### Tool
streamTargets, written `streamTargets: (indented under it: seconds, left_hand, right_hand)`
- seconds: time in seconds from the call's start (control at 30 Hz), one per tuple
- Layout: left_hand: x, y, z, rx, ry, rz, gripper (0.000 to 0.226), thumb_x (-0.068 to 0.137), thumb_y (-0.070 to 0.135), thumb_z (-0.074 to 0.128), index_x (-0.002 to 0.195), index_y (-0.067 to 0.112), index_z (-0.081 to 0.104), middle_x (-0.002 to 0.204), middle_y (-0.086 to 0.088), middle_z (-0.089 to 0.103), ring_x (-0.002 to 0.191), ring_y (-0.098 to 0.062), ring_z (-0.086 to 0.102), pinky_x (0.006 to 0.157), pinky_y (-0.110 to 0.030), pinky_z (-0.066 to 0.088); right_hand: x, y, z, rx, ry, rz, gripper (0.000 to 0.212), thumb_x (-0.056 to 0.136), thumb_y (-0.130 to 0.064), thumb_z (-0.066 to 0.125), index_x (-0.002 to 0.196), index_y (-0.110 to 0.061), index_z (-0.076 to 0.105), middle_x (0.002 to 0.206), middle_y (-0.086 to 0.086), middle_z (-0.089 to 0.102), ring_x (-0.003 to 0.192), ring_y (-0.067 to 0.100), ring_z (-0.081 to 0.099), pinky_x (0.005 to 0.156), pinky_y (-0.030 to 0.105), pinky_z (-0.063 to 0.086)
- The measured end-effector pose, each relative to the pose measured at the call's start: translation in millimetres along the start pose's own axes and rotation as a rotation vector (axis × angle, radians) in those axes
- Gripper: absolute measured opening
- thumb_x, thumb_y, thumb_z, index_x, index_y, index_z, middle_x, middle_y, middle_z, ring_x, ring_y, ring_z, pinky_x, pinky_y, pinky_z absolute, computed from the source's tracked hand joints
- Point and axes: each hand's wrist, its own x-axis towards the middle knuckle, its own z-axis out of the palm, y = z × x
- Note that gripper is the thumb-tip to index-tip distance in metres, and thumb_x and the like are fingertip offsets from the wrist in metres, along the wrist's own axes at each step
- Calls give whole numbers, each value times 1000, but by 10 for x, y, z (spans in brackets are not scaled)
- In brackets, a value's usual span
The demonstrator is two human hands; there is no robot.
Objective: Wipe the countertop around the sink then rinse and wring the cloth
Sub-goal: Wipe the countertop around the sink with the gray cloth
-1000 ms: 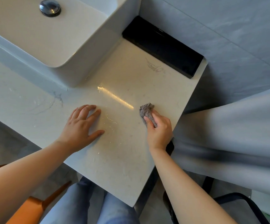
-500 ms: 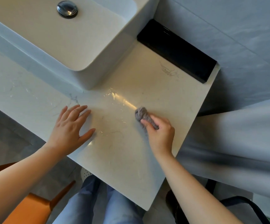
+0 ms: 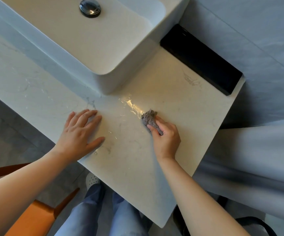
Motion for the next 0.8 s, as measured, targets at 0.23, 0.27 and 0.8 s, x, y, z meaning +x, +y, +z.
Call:
streamTargets:
  seconds: [0.23,0.27,0.8]
  left_hand:
    - [2,-37,-5,-41,22,18,77,82,69,34,140,19,45,146,-5,40,139,-29,27,116,-54,13]
    - [2,-44,3,-40,22,19,77,82,69,35,140,20,45,146,-5,39,139,-29,27,116,-54,13]
    - [0,-61,94,-25,66,17,76,82,69,39,140,21,44,146,-3,39,140,-27,26,116,-52,11]
  right_hand:
    - [-391,-56,-99,127,-215,-17,36,69,-22,83,104,-18,74,93,-17,67,86,6,61,78,18,49]
    - [-351,-72,-136,161,-227,14,35,69,-21,83,103,-16,74,90,-15,67,83,8,63,76,19,49]
    - [742,-127,196,40,-40,105,30,81,-34,71,110,-24,71,101,0,72,92,19,63,73,26,50]
